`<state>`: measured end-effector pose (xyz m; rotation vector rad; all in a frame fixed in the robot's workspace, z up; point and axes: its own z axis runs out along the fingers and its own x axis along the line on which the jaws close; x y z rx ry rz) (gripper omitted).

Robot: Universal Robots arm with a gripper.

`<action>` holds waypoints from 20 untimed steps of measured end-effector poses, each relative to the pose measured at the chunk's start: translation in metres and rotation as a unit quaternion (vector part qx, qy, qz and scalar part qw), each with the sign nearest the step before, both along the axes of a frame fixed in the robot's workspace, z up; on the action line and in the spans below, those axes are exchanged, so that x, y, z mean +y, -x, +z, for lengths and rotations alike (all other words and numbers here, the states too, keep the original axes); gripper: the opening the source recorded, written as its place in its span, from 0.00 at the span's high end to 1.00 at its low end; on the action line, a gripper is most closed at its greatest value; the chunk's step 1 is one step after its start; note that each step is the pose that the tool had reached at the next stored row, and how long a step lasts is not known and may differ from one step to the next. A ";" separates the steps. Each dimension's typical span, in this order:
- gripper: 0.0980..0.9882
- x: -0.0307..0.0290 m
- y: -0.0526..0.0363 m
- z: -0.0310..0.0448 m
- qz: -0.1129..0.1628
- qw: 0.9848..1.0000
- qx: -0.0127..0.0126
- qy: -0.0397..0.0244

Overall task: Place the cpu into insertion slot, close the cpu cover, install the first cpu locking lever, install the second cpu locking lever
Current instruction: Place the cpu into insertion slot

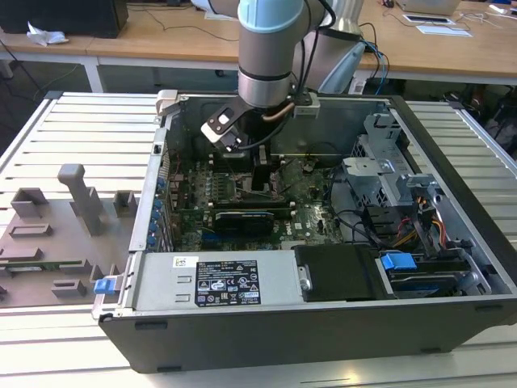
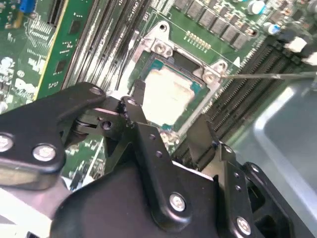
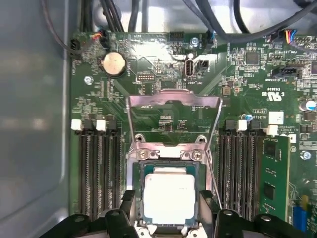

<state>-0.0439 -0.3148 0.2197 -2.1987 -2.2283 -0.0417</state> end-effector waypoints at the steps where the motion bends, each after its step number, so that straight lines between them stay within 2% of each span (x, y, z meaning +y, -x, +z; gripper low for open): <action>1: 0.44 0.0005 0.0000 0.0049 0.000 1.000 0.000 0.000; 4: 0.65 0.0011 0.0000 0.0171 0.000 1.000 0.000 0.000; 5: 0.65 0.0012 0.0000 0.0215 0.000 1.000 0.000 0.001; 6: 0.78 0.0013 0.0000 0.0269 0.000 1.000 0.000 0.001; 7: 0.85 0.0014 0.0000 0.0341 0.000 1.000 0.000 0.001; 8: 0.99 0.0015 0.0000 0.0386 0.000 1.000 0.000 0.001; 13: 0.99 0.0017 0.0000 0.0589 0.000 1.000 0.000 0.001; 16: 0.99 0.0017 0.0000 0.0675 0.000 1.000 0.000 0.001; 20: 0.99 0.0017 0.0000 0.0728 0.000 1.000 0.000 0.001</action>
